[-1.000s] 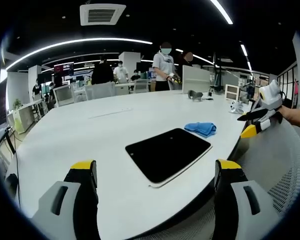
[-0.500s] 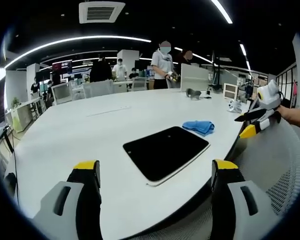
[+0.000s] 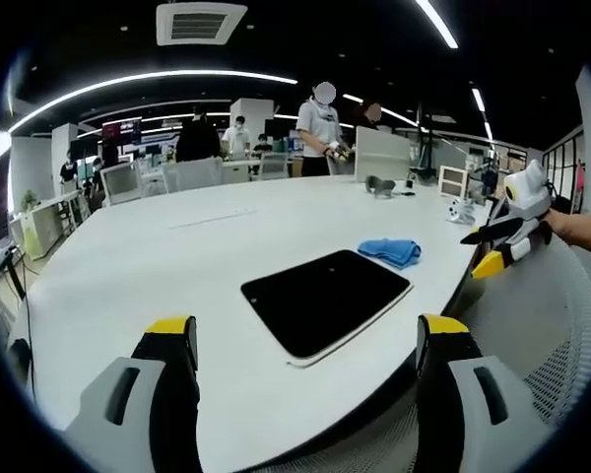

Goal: Wipe the mirror surface with the cleaning cloth until all visible marks leave the cleaned area.

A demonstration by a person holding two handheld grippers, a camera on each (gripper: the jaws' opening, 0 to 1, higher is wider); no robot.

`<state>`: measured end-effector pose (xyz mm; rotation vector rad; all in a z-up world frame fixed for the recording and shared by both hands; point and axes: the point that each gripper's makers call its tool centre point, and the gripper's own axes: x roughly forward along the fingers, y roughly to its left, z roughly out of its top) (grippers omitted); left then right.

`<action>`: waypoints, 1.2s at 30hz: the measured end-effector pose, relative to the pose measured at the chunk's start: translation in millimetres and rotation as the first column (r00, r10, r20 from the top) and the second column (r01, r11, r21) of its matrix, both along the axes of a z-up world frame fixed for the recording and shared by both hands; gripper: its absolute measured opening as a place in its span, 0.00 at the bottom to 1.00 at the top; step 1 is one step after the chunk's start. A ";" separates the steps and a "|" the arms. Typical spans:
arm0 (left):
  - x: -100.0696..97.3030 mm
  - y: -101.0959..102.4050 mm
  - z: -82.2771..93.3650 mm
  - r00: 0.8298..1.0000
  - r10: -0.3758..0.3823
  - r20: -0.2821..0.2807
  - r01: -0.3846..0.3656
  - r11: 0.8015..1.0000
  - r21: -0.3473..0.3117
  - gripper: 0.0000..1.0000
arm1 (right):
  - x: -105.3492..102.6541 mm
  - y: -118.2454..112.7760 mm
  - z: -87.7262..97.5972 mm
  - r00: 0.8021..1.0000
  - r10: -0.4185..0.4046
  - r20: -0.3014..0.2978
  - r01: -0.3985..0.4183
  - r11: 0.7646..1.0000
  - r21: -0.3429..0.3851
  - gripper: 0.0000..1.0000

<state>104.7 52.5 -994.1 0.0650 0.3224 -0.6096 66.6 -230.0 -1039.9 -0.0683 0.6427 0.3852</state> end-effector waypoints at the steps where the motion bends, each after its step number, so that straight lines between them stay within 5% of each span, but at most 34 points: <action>1: 0.3 0.3 0.0 1.000 0.002 0.001 -0.002 1.000 0.002 0.90 | -0.1 -0.1 -0.3 1.000 0.000 -0.002 0.000 1.000 -0.001 0.93; 36: -0.1 0.3 -1.6 1.000 -0.002 -0.007 0.002 1.000 0.005 0.89 | -3.4 2.6 1.3 1.000 -0.004 -0.026 0.004 1.000 0.030 0.88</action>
